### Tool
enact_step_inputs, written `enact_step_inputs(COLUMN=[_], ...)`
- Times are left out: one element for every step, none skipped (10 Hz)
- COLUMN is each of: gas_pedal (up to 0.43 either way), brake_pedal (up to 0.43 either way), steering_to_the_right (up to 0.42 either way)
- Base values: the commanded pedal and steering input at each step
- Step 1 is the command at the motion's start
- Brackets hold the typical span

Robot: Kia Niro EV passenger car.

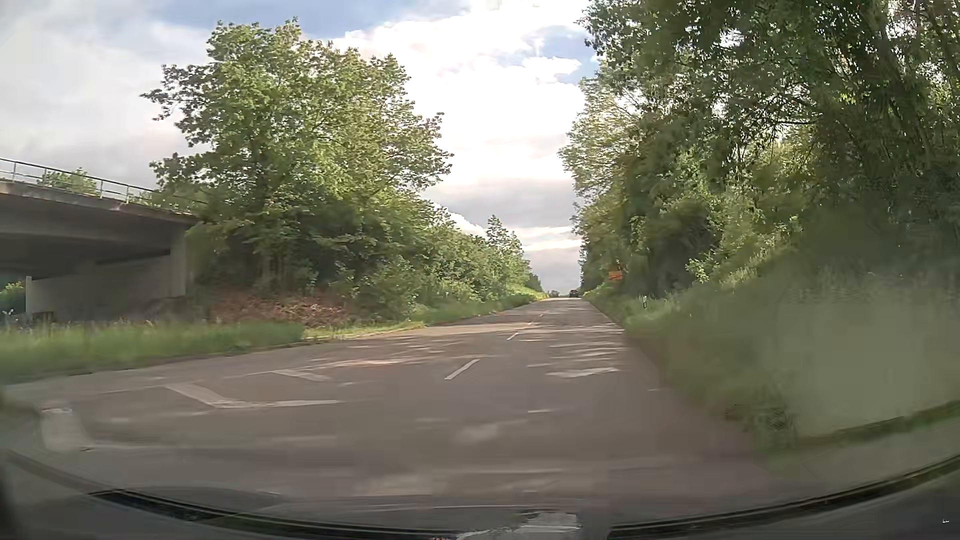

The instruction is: Follow the waypoints while adhering to traffic rules and regulations

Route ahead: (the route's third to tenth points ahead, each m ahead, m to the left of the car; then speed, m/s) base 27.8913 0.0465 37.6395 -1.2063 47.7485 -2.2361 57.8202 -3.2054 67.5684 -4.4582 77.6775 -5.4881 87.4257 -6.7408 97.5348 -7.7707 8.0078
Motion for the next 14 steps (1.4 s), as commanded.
enact_step_inputs(gas_pedal=[0.240,0.240,0.240,0.240,0.248,0.248,0.248,0.248,0.248,0.248,0.260,0.260,0.260,0.260], brake_pedal=[0.000,0.000,0.000,0.000,0.000,0.000,0.000,0.000,0.000,0.000,0.000,0.000,0.000,0.000], steering_to_the_right=[0.109,0.088,0.067,0.052,0.043,0.041,0.039,0.031,0.020,0.014,0.013,0.013,0.011,0.008])
